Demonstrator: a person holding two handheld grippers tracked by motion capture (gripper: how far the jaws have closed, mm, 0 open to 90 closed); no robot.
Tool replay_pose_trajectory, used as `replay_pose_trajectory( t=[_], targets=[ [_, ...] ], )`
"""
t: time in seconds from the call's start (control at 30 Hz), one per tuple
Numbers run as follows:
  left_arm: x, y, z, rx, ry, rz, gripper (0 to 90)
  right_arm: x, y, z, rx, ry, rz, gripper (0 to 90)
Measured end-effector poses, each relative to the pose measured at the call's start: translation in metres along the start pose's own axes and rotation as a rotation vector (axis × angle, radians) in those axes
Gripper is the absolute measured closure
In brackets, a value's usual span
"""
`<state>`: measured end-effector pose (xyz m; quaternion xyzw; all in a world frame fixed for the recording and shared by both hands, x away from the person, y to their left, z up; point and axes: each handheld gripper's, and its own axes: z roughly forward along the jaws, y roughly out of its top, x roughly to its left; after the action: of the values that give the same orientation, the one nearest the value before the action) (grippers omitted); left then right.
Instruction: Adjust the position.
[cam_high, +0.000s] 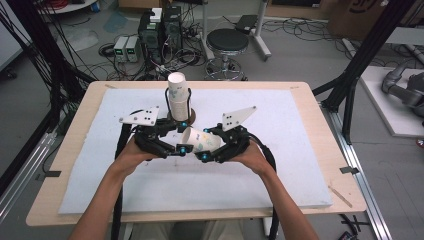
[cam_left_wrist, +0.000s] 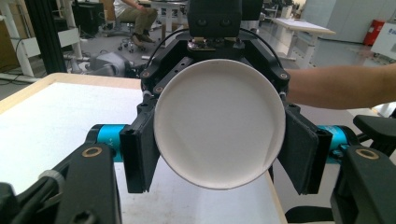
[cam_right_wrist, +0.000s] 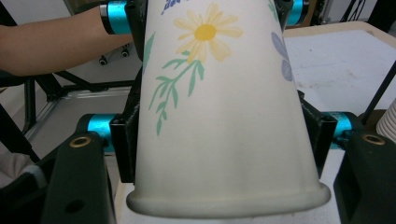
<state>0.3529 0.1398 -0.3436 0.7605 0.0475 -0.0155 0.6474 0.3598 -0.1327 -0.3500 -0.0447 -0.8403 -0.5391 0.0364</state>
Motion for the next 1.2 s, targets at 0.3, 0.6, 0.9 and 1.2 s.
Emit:
replay_pose_trajectory(
  t=[0.3, 0.6, 0.9, 1.2],
  targets=[
    [-0.001, 0.0, 0.0, 0.002, 0.01, 0.004, 36.0, 0.0, 0.0, 0.0, -0.002, -0.003, -0.009, 35.6],
    [-0.001, 0.0, 0.0, -0.008, 0.042, -0.019, 12.9, 0.0, 0.0, -0.002, -0.008, -0.006, -0.003, 35.6],
    [0.003, 0.0, -0.01, -0.03, 0.043, -0.088, 2.7, -0.001, -0.001, -0.004, -0.008, -0.011, 0.001, 35.5],
    [-0.004, 0.005, -0.018, 0.105, 0.085, -0.049, 2.8, -0.001, -0.002, -0.005, 0.021, -0.01, 0.016, 35.4]
  ],
)
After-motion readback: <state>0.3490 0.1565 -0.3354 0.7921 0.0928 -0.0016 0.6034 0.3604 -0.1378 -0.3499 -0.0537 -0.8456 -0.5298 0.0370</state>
